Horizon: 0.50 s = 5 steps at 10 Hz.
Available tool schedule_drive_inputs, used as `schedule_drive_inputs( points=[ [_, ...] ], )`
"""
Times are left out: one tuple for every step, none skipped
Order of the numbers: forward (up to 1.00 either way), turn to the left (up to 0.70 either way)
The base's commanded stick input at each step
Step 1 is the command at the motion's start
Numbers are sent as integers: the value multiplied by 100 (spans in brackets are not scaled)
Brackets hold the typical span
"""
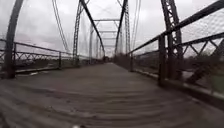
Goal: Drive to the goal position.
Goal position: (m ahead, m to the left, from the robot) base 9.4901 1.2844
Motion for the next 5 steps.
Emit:
schedule_drive_inputs(
  points=[
    [70, 0],
    [70, 0],
    [70, 0],
    [70, 0],
    [70, 0]
  ],
)
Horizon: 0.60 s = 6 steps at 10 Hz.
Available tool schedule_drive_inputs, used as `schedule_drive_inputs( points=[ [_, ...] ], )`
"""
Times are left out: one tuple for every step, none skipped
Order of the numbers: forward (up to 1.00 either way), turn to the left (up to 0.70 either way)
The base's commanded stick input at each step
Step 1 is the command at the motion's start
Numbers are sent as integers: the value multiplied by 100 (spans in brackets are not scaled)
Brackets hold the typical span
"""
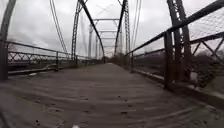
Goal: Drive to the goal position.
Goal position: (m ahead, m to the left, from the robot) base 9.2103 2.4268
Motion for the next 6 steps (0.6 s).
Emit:
schedule_drive_inputs(
  points=[
    [70, 0],
    [70, 0],
    [70, 0],
    [70, 0],
    [70, 0],
    [70, 0]
  ],
)
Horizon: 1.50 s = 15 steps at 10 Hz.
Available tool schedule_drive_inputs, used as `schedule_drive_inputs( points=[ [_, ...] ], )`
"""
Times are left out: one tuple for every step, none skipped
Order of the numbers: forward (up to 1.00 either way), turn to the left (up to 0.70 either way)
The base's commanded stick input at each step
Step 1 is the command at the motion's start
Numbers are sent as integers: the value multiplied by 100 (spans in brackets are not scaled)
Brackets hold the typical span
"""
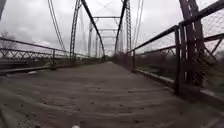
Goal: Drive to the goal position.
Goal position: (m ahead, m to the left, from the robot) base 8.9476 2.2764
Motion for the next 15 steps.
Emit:
schedule_drive_inputs(
  points=[
    [70, 0],
    [70, 0],
    [70, 0],
    [70, 0],
    [70, 0],
    [70, 0],
    [70, 0],
    [70, 0],
    [70, 0],
    [70, 0],
    [70, 0],
    [70, 0],
    [70, 0],
    [70, 0],
    [70, 0]
  ],
)
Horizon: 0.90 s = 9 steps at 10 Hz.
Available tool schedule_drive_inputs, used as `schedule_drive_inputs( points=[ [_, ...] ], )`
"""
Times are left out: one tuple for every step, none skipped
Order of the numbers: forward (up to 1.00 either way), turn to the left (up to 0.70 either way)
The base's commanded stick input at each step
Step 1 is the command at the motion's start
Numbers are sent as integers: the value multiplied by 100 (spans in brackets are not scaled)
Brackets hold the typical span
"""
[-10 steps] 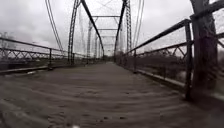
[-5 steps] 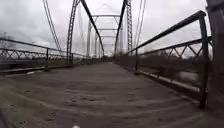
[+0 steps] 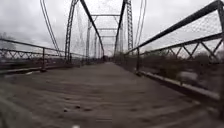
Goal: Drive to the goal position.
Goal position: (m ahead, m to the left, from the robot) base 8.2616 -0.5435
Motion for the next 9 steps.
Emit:
schedule_drive_inputs(
  points=[
    [70, 0],
    [70, 0],
    [70, 0],
    [70, 0],
    [70, 0],
    [70, 0],
    [70, 0],
    [70, 0],
    [70, 0]
  ],
)
